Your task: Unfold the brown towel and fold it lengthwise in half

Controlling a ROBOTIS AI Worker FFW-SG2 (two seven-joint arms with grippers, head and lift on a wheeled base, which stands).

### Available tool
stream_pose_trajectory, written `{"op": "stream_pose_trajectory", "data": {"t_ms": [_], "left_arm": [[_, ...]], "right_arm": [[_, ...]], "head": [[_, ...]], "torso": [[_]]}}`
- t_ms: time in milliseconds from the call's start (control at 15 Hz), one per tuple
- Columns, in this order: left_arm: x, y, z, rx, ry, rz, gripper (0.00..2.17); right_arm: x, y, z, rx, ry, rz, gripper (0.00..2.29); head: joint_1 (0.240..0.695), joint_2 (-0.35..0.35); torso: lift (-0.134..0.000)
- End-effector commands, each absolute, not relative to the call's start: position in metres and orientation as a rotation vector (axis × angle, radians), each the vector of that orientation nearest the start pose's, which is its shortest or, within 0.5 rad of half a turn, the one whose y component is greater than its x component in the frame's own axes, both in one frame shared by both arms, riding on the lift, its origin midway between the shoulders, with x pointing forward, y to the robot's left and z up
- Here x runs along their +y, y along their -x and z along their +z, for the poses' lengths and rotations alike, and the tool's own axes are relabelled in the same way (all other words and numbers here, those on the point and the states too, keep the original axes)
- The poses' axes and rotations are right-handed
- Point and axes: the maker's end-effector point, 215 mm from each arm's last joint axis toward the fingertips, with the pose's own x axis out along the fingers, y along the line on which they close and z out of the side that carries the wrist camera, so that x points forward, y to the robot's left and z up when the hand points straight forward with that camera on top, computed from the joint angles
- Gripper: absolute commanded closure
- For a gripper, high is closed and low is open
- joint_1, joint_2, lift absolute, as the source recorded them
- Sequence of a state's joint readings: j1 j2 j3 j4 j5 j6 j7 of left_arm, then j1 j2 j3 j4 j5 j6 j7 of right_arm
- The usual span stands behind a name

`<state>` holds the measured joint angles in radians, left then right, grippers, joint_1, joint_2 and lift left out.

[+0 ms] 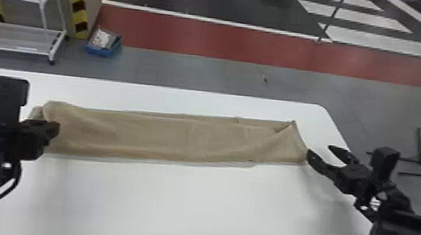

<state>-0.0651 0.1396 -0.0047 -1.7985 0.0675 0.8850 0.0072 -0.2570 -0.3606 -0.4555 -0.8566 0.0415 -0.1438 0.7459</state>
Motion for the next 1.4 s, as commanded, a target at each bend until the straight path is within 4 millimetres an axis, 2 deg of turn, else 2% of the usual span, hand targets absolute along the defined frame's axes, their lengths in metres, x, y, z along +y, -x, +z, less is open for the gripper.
{"op": "stream_pose_trajectory", "data": {"t_ms": [0, 133, 200, 333, 467, 600, 667, 733, 867, 1133, 1333], "left_arm": [[0.276, -0.564, -0.429, 0.589, -0.081, 0.017, 0.92], [0.279, -0.562, -0.431, 0.593, -0.083, 0.022, 0.92], [0.281, -0.562, -0.431, 0.589, -0.084, 0.023, 0.92], [0.284, -0.559, -0.434, 0.592, -0.087, 0.024, 0.92], [0.284, -0.557, -0.434, 0.591, -0.086, 0.023, 0.92], [0.283, -0.555, -0.433, 0.593, -0.085, 0.019, 0.97], [0.283, -0.551, -0.436, 0.613, -0.084, 0.013, 1.1], [0.281, -0.542, -0.443, 0.661, -0.079, -0.004, 1.34], [0.278, -0.534, -0.439, 0.686, -0.076, -0.012, 1.43], [0.276, -0.524, -0.434, 0.709, -0.074, -0.013, 1.43], [0.287, -0.497, -0.438, 0.751, -0.073, 0.006, 1.43]], "right_arm": [[-0.492, -0.563, -0.445, 0.274, 0.034, 0.2, 0.32], [-0.487, -0.563, -0.455, 0.335, -0.032, 0.227, 0.33], [-0.483, -0.56, -0.462, 0.359, -0.056, 0.239, 0.42], [-0.475, -0.56, -0.464, 0.379, -0.077, 0.261, 0.48], [-0.471, -0.561, -0.463, 0.379, -0.08, 0.275, 0.81], [-0.466, -0.56, -0.463, 0.393, -0.101, 0.297, 1.32], [-0.462, -0.56, -0.46, 0.401, -0.116, 0.316, 1.54], [-0.461, -0.557, -0.458, 0.413, -0.135, 0.327, 1.68], [-0.467, -0.548, -0.449, 0.409, -0.145, 0.331, 1.69], [-0.481, -0.531, -0.429, 0.407, -0.208, 0.325, 1.69], [-0.494, -0.496, -0.416, 0.411, -0.284, 0.315, 1.68]], "head": [[0.695, -0.21], [0.695, -0.207], [0.695, -0.206], [0.695, -0.195], [0.695, -0.188], [0.695, -0.183], [0.695, -0.181], [0.695, -0.178], [0.695, -0.177], [0.695, -0.194], [0.695, -0.21]], "torso": [[-0.119], [-0.119], [-0.119], [-0.119], [-0.119], [-0.119], [-0.119], [-0.119], [-0.119], [-0.119], [-0.118]]}}
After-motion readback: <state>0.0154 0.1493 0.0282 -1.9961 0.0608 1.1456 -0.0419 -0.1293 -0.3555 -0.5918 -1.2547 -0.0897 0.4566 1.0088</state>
